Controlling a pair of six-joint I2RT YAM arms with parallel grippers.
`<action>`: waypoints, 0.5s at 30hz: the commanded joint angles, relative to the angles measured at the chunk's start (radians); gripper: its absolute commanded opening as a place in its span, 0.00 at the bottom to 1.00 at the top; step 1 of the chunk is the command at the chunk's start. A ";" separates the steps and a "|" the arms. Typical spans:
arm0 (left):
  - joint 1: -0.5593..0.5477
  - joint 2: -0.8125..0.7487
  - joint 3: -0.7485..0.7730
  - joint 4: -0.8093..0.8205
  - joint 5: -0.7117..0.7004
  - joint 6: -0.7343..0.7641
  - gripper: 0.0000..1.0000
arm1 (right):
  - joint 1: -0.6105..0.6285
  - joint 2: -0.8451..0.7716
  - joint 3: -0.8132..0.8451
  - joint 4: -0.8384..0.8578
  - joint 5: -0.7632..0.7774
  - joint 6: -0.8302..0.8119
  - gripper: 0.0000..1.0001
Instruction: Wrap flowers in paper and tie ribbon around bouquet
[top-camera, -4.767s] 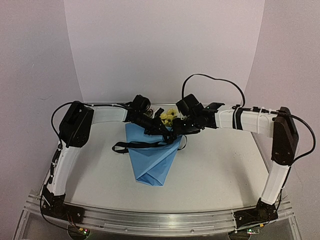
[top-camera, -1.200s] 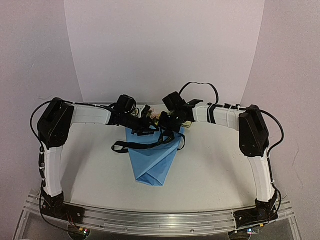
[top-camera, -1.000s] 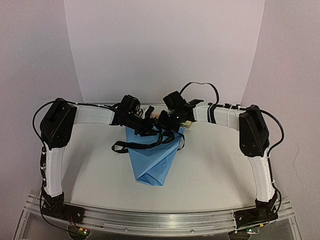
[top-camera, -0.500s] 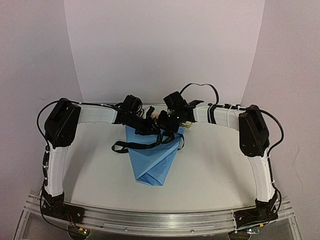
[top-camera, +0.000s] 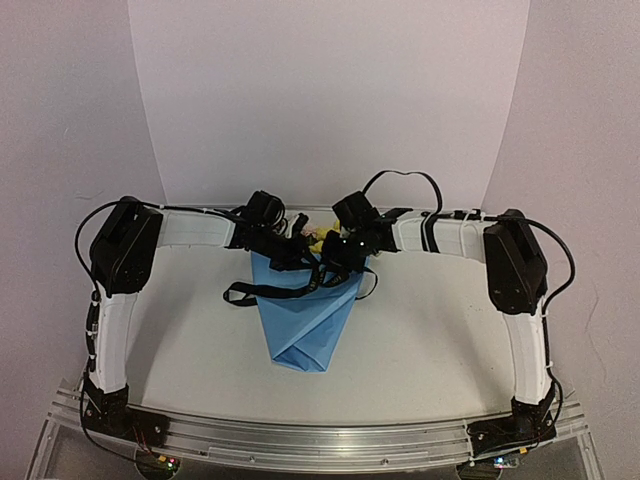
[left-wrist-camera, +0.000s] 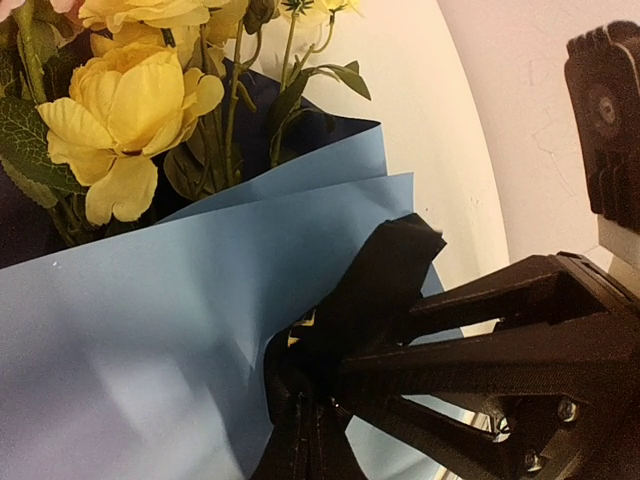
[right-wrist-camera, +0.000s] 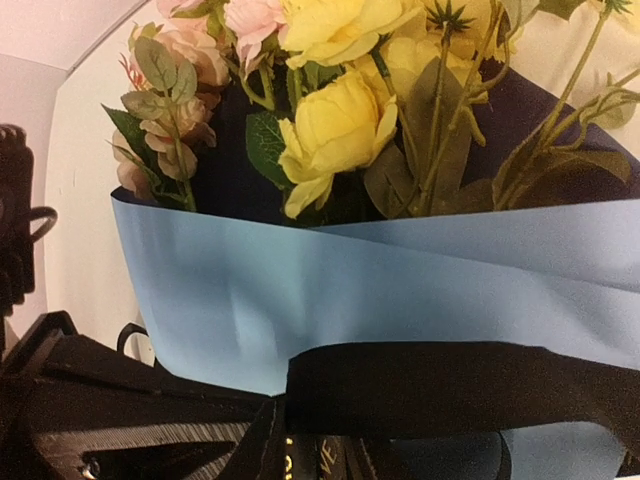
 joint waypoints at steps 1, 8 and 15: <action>0.013 -0.011 0.027 0.052 -0.025 -0.010 0.00 | 0.007 -0.084 -0.048 0.002 0.027 -0.022 0.21; 0.018 -0.002 0.029 0.055 -0.031 -0.026 0.00 | 0.007 -0.054 -0.030 0.001 0.015 -0.012 0.21; 0.019 0.007 0.031 0.057 -0.014 -0.026 0.00 | 0.007 0.008 0.015 0.000 0.017 0.000 0.21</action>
